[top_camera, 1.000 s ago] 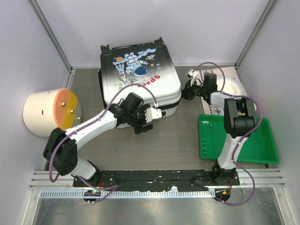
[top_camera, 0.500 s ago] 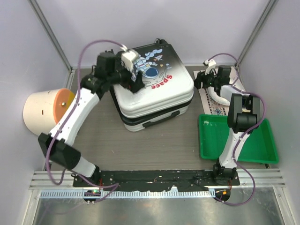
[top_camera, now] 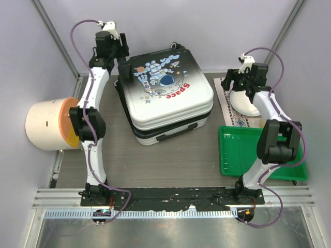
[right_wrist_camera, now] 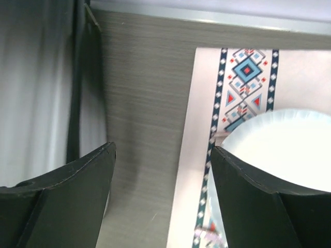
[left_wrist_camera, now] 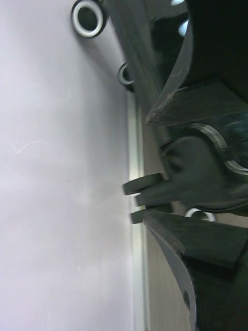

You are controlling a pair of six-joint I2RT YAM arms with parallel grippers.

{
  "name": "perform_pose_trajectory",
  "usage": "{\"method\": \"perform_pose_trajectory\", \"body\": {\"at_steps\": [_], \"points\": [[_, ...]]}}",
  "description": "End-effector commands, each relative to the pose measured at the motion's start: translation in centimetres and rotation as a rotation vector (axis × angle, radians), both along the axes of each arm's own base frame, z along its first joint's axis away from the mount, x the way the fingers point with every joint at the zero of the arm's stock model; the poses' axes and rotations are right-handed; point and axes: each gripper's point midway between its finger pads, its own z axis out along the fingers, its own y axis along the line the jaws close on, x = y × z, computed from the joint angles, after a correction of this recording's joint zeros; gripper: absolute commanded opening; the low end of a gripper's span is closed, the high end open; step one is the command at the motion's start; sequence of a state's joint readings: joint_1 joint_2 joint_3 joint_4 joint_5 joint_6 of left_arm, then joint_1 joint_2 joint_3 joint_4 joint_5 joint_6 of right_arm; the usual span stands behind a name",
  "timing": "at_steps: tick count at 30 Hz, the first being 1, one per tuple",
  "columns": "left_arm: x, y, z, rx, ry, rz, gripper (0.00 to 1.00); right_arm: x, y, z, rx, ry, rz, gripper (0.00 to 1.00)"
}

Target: Open, take out, and arrange the luggage

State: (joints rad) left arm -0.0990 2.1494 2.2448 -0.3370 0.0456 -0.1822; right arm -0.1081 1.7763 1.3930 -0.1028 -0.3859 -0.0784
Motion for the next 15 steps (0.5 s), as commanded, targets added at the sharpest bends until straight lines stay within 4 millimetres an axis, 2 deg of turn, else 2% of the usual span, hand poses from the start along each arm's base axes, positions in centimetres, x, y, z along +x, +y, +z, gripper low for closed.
{"method": "perform_pose_trajectory", "body": {"at_steps": [1,2,3,4,5,6,7,8,11,15], "points": [[4.5,0.9,4.8,0.058,-0.252,0.099,0.67,-4.9,1.2,0.5,0.058,0.095,-0.025,0.79],[6.1,1.4,2.0,0.098,-0.226,0.136,0.63,-5.9,1.3,1.0,0.059,0.1,-0.027,0.79],[6.5,1.8,3.5,0.114,-0.279,0.166,0.61,-6.5,1.5,0.7,0.061,0.115,-0.027,0.79],[7.1,2.3,3.0,0.14,-0.289,0.193,0.6,-7.4,1.7,-0.1,0.066,0.14,-0.026,0.79],[8.0,2.6,1.1,0.169,-0.279,0.217,0.58,-8.2,1.9,0.2,0.069,0.144,-0.024,0.79],[8.5,2.8,1.1,0.239,-0.312,0.215,0.58,-8.7,2.0,0.3,0.069,0.146,-0.021,0.79],[8.8,2.5,0.3,0.274,-0.308,0.211,0.57,-9.4,2.2,-0.3,0.073,0.16,-0.018,0.79],[9.2,2.6,-0.4,0.305,-0.322,0.219,0.56,-10.0,2.4,0.1,0.075,0.153,-0.011,0.79],[9.9,2.1,-1.9,0.411,-0.341,0.193,0.55,-11.2,3.2,-0.4,0.091,0.178,0.02,0.78],[10.7,1.9,-5.6,0.558,-0.295,0.154,0.54,-12.3,3.7,-1.1,0.096,0.217,0.036,0.77]]}}
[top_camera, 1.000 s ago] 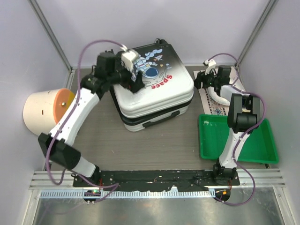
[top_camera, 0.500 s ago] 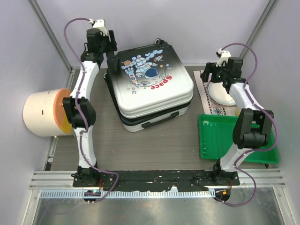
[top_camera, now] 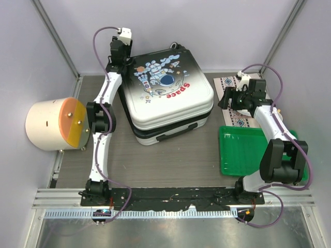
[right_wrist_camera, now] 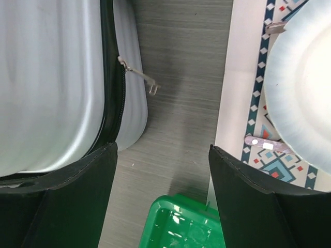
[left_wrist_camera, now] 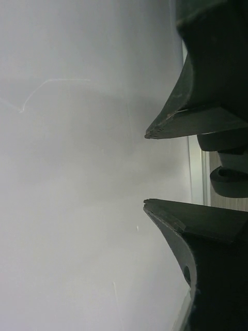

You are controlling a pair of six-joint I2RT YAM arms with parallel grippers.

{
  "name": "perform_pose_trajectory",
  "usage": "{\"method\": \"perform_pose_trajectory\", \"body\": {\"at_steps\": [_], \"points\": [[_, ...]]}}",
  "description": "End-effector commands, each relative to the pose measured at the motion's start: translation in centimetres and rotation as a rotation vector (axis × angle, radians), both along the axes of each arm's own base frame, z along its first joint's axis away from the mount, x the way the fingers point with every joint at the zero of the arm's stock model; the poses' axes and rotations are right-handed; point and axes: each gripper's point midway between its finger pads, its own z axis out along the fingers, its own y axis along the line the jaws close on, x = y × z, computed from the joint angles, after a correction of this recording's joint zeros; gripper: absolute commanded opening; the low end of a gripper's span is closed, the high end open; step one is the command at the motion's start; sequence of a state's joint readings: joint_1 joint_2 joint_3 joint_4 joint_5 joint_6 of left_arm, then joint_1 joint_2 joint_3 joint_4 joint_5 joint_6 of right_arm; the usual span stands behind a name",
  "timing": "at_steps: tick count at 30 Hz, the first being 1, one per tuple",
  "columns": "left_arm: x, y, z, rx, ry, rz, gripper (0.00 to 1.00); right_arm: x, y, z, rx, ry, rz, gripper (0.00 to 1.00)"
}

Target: Open, take out, and arrange the luggage

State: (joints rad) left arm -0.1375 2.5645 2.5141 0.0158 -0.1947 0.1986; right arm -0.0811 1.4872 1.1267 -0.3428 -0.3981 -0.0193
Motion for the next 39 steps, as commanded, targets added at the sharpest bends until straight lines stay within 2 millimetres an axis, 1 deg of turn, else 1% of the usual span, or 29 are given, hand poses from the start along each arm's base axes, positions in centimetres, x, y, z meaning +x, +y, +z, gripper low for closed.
{"method": "perform_pose_trajectory", "body": {"at_steps": [1,3,5,6,7,8,9,10,11,12,14,15,19,21,24,26,27,28,29,30,31,32,33,34,35,36,37,38,39], "points": [[0.7,-0.3,-0.1,0.236,-0.042,-0.006,0.54,-1.5,1.4,1.3,0.032,-0.009,0.041,0.76],[0.6,-0.3,-2.1,0.305,0.0,-0.016,0.52,-1.9,1.6,1.1,0.037,-0.003,0.051,0.76],[0.0,-1.0,-2.4,0.378,0.033,-0.07,0.48,-2.6,2.0,0.9,0.041,0.009,0.075,0.75],[-0.7,-1.2,-4.7,0.394,0.097,-0.097,0.46,-2.8,2.1,0.8,0.044,0.012,0.083,0.74],[-1.6,-2.0,-3.1,0.404,0.093,-0.155,0.43,-3.1,2.3,0.7,0.047,0.018,0.094,0.74],[-2.7,-2.2,-3.3,0.415,0.13,-0.185,0.38,-3.3,2.5,0.6,0.053,0.025,0.1,0.74],[-4.2,-2.6,-6.4,0.425,0.213,-0.236,0.35,-3.4,2.6,0.5,0.059,0.028,0.103,0.74],[-5.4,-2.8,-7.0,0.437,0.251,-0.274,0.32,-3.6,2.8,0.3,0.066,0.035,0.109,0.73],[-7.2,-3.3,-4.6,0.465,0.245,-0.312,0.28,-3.7,3.1,0.0,0.082,0.049,0.113,0.72],[-9.3,-3.6,-8.0,0.483,0.33,-0.365,0.27,-3.8,3.5,-0.2,0.088,0.056,0.121,0.72],[-12.4,-3.9,-7.4,0.53,0.369,-0.406,0.23,-4.1,4.1,-0.9,0.104,0.079,0.131,0.7],[-14.3,-3.8,-9.3,0.527,0.437,-0.422,0.22,-4.4,4.6,-1.3,0.105,0.091,0.144,0.7],[-20.1,-3.9,-11.0,0.444,0.607,-0.422,0.17,-5.4,5.5,-2.8,0.132,0.144,0.142,0.67],[-22.8,-2.8,-11.3,0.349,0.69,-0.343,0.17,-5.6,6.5,-3.4,0.131,0.147,0.157,0.67],[-25.6,-2.1,-10.6,0.214,0.739,-0.266,0.21,-3.1,7.5,-3.7,0.124,0.083,0.146,0.67],[-26.8,-2.1,-10.3,0.162,0.752,-0.246,0.31,0.3,8.3,-2.2,0.122,-0.009,0.154,0.67],[-27.2,-2.3,-9.3,0.108,0.735,-0.226,0.35,1.7,8.7,-3.8,0.124,0.022,0.145,0.66],[-27.5,-2.4,-9.1,0.079,0.737,-0.221,0.41,3.4,9.2,-3.8,0.126,0.001,0.15,0.66],[-27.8,-2.7,-8.6,0.049,0.733,-0.226,0.43,6.0,9.4,-1.8,0.132,-0.059,0.145,0.66],[-28.4,-3.8,-8.1,0.0,0.735,-0.276,0.45,7.7,9.4,-4.0,0.137,-0.025,0.124,0.66],[-29.0,-4.2,-8.2,-0.044,0.76,-0.283,0.46,9.7,9.6,-3.4,0.144,-0.067,0.117,0.65],[-29.3,-4.6,-8.2,-0.072,0.772,-0.294,0.46,12.2,9.9,-1.0,0.155,-0.132,0.116,0.65],[-29.6,-4.9,-8.3,-0.098,0.786,-0.297,0.47,13.9,10.2,-0.7,0.166,-0.163,0.12,0.65],[-30.4,-5.4,-8.5,-0.139,0.821,-0.302,0.47,15.3,11.0,-2.3,0.194,-0.142,0.128,0.65],[-30.7,-5.5,-8.7,-0.153,0.837,-0.302,0.47,17.6,11.7,0.1,0.208,-0.207,0.139,0.65],[-31.0,-5.6,-8.8,-0.163,0.848,-0.304,0.48,18.6,12.2,0.3,0.217,-0.22,0.145,0.64],[-31.4,-5.7,-8.6,-0.174,0.848,-0.304,0.49,19.7,12.8,-0.9,0.228,-0.215,0.152,0.64],[-31.5,-5.6,-8.4,-0.172,0.837,-0.303,0.5,20.8,13.3,1.1,0.239,-0.263,0.157,0.64],[-31.4,-5.3,-8.1,-0.166,0.823,-0.286,0.52,21.4,13.2,1.5,0.245,-0.275,0.152,0.64]]}}
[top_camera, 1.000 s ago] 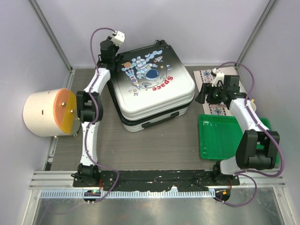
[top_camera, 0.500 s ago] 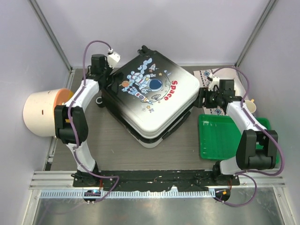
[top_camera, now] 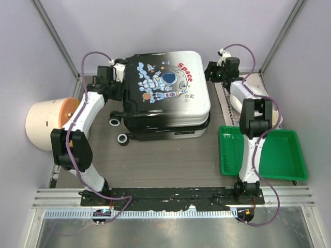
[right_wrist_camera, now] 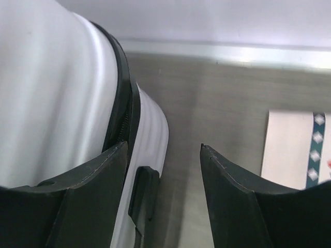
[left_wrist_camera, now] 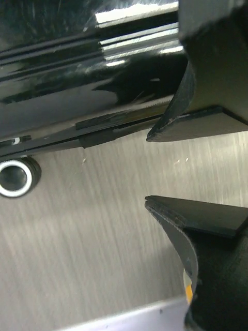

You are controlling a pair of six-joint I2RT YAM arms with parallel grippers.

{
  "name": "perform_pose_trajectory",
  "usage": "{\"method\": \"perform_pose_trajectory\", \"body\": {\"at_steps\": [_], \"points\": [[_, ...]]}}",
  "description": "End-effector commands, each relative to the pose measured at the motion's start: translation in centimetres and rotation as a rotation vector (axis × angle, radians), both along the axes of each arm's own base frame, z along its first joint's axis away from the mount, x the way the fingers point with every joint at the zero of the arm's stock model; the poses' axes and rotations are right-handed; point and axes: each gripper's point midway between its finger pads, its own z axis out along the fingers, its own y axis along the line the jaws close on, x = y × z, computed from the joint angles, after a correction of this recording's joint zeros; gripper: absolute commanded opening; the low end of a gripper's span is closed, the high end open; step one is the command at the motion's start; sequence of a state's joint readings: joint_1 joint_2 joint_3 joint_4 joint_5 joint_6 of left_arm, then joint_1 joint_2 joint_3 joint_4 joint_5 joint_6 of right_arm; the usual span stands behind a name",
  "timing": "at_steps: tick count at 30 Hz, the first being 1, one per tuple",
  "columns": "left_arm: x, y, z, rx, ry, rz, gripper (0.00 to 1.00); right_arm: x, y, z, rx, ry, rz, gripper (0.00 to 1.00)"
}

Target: Open, take out, and arrange the luggage

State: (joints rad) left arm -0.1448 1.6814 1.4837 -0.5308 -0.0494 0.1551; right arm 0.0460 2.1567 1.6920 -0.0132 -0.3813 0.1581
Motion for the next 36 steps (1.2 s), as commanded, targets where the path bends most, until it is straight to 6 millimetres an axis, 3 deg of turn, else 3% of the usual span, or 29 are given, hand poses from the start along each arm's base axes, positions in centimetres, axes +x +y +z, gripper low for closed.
{"method": "perform_pose_trajectory", "body": {"at_steps": [1,4,6,7,8,9,11,12,13,14,15,16,17,18,19,24,28,31,33,34,35,36], "points": [[-3.8,-5.6,-0.5,-0.192,0.104,-0.078,0.54,2.6,6.8,4.8,0.116,-0.135,0.127,0.64],[-3.2,-3.9,2.1,-0.187,0.03,-0.038,0.59,2.1,5.6,6.6,0.118,-0.155,0.099,0.65],[-3.3,-2.3,4.2,-0.229,-0.008,-0.06,0.67,0.3,4.5,8.3,0.125,-0.16,0.094,0.68],[-3.8,-1.7,5.4,-0.245,-0.02,-0.088,0.71,-0.4,4.0,8.7,0.12,-0.163,0.094,0.69],[-4.4,0.1,7.0,-0.258,-0.05,-0.091,0.76,-1.4,3.5,8.4,0.112,-0.148,0.091,0.7],[-5.3,-0.3,8.2,-0.274,-0.064,-0.221,0.82,-2.5,2.5,10.5,0.09,-0.177,0.087,0.7],[-8.3,0.5,9.0,-0.294,-0.016,-0.324,0.83,-4.5,1.9,10.6,0.075,-0.153,0.09,0.7],[-11.1,-0.4,8.4,-0.288,0.048,-0.467,0.84,-6.3,1.6,11.6,0.056,-0.143,0.091,0.7],[-12.5,-0.7,8.6,-0.27,0.069,-0.531,0.84,-7.2,1.1,11.2,0.042,-0.127,0.086,0.7],[-14.0,-1.1,8.0,-0.258,0.101,-0.606,0.84,-8.7,1.0,9.2,0.034,-0.074,0.088,0.7],[-16.5,-1.5,7.2,-0.274,0.175,-0.651,0.84,-10.0,0.9,8.5,0.023,-0.039,0.093,0.7],[-17.5,-1.6,5.9,-0.251,0.198,-0.711,0.84,-11.2,0.8,8.7,0.026,-0.032,0.09,0.7],[-18.0,-1.5,5.2,-0.248,0.216,-0.722,0.84,-12.6,0.8,6.7,0.031,0.028,0.09,0.7],[-18.6,-1.5,4.1,-0.249,0.239,-0.733,0.85,-13.7,1.0,6.4,0.05,0.051,0.088,0.7],[-18.6,-1.5,3.5,-0.226,0.239,-0.76,0.85,-14.9,1.0,4.4,0.061,0.101,0.08,0.7],[-17.7,-1.9,0.3,-0.179,0.298,-0.855,0.85,-15.0,0.6,1.4,0.076,0.12,0.035,0.65],[-15.8,-1.9,-1.9,-0.127,0.318,-0.867,0.82,-16.9,1.7,-2.6,0.063,0.22,0.079,0.58],[-14.2,-1.9,-2.0,-0.111,0.285,-0.86,0.77,-18.9,2.9,-3.4,0.093,0.262,0.1,0.49],[-13.4,-1.7,-2.1,-0.1,0.264,-0.851,0.69,-20.1,3.7,-3.4,0.102,0.268,0.114,0.4],[-13.1,-1.8,-2.3,-0.097,0.259,-0.852,0.6,-21.4,4.0,-4.3,0.12,0.303,0.109,0.38],[-12.7,-1.8,-2.1,-0.094,0.238,-0.85,0.53,-21.9,4.2,-3.5,0.132,0.282,0.112,0.35],[-12.3,-1.9,-2.0,-0.096,0.225,-0.845,0.47,-23.2,4.8,-4.3,0.143,0.311,0.117,0.28]]}}
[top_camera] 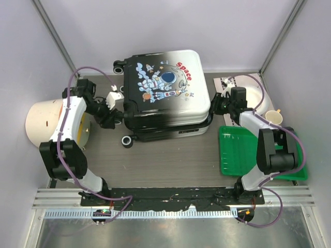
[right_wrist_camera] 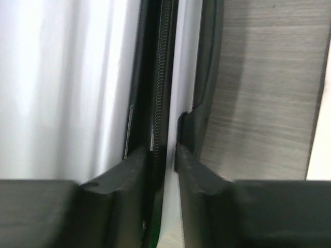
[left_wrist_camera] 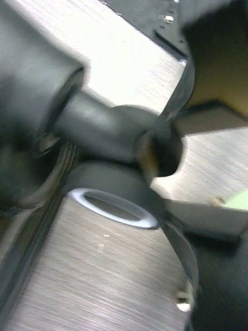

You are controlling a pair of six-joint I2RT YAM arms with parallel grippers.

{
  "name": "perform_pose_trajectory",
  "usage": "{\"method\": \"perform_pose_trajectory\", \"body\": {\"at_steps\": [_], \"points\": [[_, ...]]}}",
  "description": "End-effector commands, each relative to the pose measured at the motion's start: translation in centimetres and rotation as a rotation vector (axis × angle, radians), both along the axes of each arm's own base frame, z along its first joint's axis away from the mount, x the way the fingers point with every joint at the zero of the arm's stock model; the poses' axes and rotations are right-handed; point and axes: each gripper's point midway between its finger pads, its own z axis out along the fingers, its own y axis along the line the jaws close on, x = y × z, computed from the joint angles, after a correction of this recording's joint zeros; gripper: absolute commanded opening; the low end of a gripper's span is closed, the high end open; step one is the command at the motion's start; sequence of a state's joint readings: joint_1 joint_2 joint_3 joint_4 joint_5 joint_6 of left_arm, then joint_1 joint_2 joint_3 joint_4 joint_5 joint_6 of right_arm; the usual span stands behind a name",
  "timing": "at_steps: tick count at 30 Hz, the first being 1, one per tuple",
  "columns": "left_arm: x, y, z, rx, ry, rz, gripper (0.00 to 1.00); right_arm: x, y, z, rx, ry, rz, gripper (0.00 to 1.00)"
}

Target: Open, take out, and arrange the luggage

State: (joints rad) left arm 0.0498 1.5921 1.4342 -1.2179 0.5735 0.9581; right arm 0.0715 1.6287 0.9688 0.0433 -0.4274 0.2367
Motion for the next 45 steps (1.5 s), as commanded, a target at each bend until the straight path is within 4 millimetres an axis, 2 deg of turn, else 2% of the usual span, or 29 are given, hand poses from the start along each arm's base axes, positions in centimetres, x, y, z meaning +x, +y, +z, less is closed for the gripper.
{"method": "perform_pose_trajectory", "body": {"at_steps": [1,2,3,4,5,8,9,10,11,12,15,16,18,24,26,28,29,30,31,33,34,35,36,38,39,42,43,44,45], "points": [[3.6,-1.8,1.5,-0.069,-0.168,-0.035,0.38,-6.3,3.7,-1.8,0.083,0.141,0.086,0.24],[3.8,-2.2,1.9,-0.087,-0.175,-0.039,0.33,-6.7,4.0,-1.0,0.104,0.131,0.079,0.21],[3.9,-2.2,2.1,-0.1,-0.18,-0.036,0.28,-7.7,4.2,-1.6,0.111,0.154,0.08,0.13],[4.1,-2.5,2.4,-0.111,-0.192,-0.038,0.19,-7.9,4.2,-1.4,0.118,0.147,0.073,0.08],[4.1,-2.7,2.8,-0.132,-0.197,-0.034,0.16,-7.7,4.3,-0.3,0.139,0.112,0.059,0.03],[4.2,-3.2,3.3,-0.162,-0.217,-0.038,0.11,-8.0,4.3,0.3,0.164,0.09,0.041,0.01],[4.2,-3.3,3.5,-0.176,-0.214,-0.023,0.1,-7.7,4.1,0.8,0.152,0.07,0.034,0.05],[4.4,-3.4,3.8,-0.187,-0.225,-0.015,0.06,-7.5,3.6,1.0,0.14,0.058,0.029,0.15],[4.5,-3.5,4.2,-0.194,-0.234,-0.01,0.04,-7.4,3.2,1.3,0.131,0.051,0.025,0.26],[4.5,-3.5,4.7,-0.208,-0.232,0.016,0.03,-7.0,2.7,2.5,0.115,0.009,0.036,0.43],[5.3,-3.3,7.1,-0.256,-0.274,0.082,0.01,-6.8,1.2,5.1,0.102,-0.081,0.042,0.61],[5.9,-3.3,8.1,-0.288,-0.28,0.131,0.0,-7.0,0.7,6.8,0.072,-0.157,0.057,0.63],[6.2,-3.5,10.1,-0.325,-0.312,0.17,0.0,-7.2,0.2,8.3,0.043,-0.223,0.077,0.65],[8.7,-4.2,15.8,-0.489,-0.403,0.34,0.0,-9.4,0.0,11.4,-0.079,-0.337,0.199,0.67],[9.6,-4.2,17.6,-0.538,-0.431,0.383,0.0,-10.8,0.8,12.9,-0.095,-0.41,0.285,0.63],[10.3,-4.3,19.1,-0.567,-0.459,0.396,0.0,-11.7,2.1,12.9,-0.126,-0.456,0.346,0.59],[10.7,-4.3,18.9,-0.582,-0.435,0.417,0.0,-11.5,2.2,12.8,-0.187,-0.496,0.357,0.56],[11.1,-4.2,19.0,-0.587,-0.43,0.43,0.0,-12.1,3.8,12.2,-0.207,-0.513,0.405,0.56],[11.5,-4.3,19.6,-0.596,-0.439,0.434,0.0,-11.6,4.5,12.8,-0.227,-0.57,0.408,0.55],[12.1,-4.3,19.5,-0.607,-0.429,0.443,0.0,-10.3,5.1,12.4,-0.303,-0.604,0.372,0.54],[12.3,-4.3,19.7,-0.62,-0.423,0.453,0.0,-9.8,7.1,14.1,-0.3,-0.705,0.393,0.54],[12.6,-4.3,19.5,-0.624,-0.417,0.458,0.0,-9.2,7.7,14.5,-0.32,-0.741,0.389,0.55],[13.0,-4.3,19.7,-0.638,-0.417,0.468,0.0,-7.7,8.0,14.0,-0.368,-0.749,0.369,0.56],[13.4,-4.4,20.2,-0.647,-0.42,0.469,0.0,-6.3,10.0,15.8,-0.385,-0.843,0.364,0.56],[13.7,-4.4,19.9,-0.65,-0.406,0.479,0.0,-4.4,10.6,16.2,-0.431,-0.86,0.338,0.56],[14.2,-4.3,20.6,-0.653,-0.413,0.483,0.01,-0.9,11.7,21.8,-0.437,-0.99,0.221,0.57],[14.4,-4.1,20.7,-0.651,-0.411,0.505,0.03,0.6,12.3,21.2,-0.454,-0.979,0.214,0.57],[14.4,-4.1,20.5,-0.649,-0.402,0.513,0.07,1.5,12.7,24.0,-0.446,-1.031,0.176,0.57],[14.3,-4.1,20.6,-0.646,-0.387,0.518,0.27,2.2,12.8,25.4,-0.442,-1.066,0.15,0.58]]}}
